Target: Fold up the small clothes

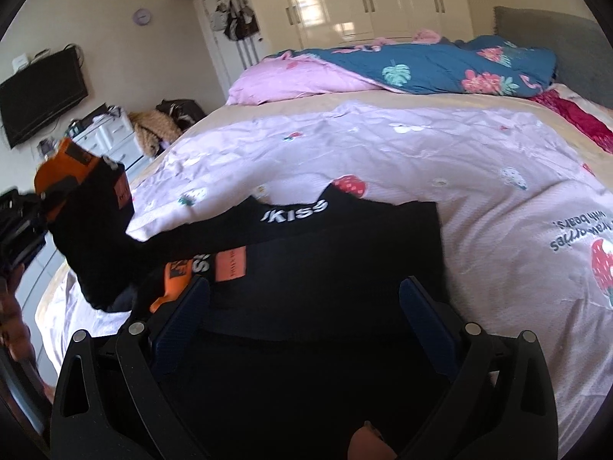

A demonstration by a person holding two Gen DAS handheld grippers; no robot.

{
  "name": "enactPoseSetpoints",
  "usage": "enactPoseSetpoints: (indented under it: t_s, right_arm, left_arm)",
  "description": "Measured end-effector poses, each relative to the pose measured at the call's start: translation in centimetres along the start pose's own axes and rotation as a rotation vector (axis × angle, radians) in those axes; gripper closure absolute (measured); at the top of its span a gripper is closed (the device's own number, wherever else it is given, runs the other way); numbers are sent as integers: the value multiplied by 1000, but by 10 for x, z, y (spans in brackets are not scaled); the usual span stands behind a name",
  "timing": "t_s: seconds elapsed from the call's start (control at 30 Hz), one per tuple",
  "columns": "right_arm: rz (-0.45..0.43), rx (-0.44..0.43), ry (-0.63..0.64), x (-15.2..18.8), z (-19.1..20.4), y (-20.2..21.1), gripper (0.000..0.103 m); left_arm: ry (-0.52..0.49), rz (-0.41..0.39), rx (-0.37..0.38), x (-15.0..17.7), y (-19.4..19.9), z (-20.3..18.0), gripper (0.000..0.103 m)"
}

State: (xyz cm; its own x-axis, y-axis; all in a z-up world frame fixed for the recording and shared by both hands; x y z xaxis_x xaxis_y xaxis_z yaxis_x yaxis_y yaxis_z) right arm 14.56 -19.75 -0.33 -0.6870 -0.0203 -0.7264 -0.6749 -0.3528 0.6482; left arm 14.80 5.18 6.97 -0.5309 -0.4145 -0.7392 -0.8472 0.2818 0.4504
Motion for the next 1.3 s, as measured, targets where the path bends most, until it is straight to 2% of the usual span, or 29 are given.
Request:
enactPoseSetpoints:
  t_s: [0.3, 0.5, 0.77, 0.8, 0.9, 0.97, 1.03, 1.07, 1.17, 1.23, 1.3]
  right_arm:
    - [-37, 61, -108, -10, -47, 12, 4]
    - [-26, 64, -236, -8, -82, 10, 4]
    - [38, 23, -298, 1, -93, -2, 4]
    - [51, 17, -299, 2, -93, -4, 4]
    - [89, 4, -293, 6, -90, -12, 4]
    - [110, 2, -276, 8, -85, -17, 4]
    - [126, -1, -252, 10, -80, -21, 4]
    - [134, 0, -242, 11, -76, -23, 4]
    - [174, -32, -187, 16, -58, -32, 4]
    - [203, -57, -131, 22, -41, -40, 5]
    - [228, -72, -92, 28, -26, -47, 9]
  left_arm:
    - [-83, 140, 38, 36, -45, -22, 100]
    - [-134, 264, 61, 68, -77, -31, 100]
    - [-230, 448, 65, 116, -109, -43, 96]
    - [-243, 470, 68, 121, -110, -45, 93]
    - [-270, 509, 88, 131, -110, -49, 70]
    - [-279, 512, 90, 132, -107, -48, 63]
    - [-261, 495, 92, 124, -101, -43, 48]
    - [-249, 480, 90, 118, -97, -39, 45]
    - [-221, 410, 32, 93, -86, -21, 33]
    - [-194, 354, -37, 74, -78, -1, 16]
    - [-164, 317, -101, 58, -72, 19, 11]
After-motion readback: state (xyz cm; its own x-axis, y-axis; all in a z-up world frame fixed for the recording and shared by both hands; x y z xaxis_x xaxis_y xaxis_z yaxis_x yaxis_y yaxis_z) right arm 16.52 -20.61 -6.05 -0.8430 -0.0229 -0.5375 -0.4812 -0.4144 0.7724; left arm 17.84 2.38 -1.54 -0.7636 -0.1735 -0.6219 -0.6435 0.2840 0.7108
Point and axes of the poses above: each gripper's, at about its wrist camera, not at the fingertips, and y roughly against the way its jaws point, z to its left, x to its underside, the point moved 4 cm from there along -y, roughly the way its jaws point, and after that the axes turned 4 degrees about z, right-handed, at the moved point
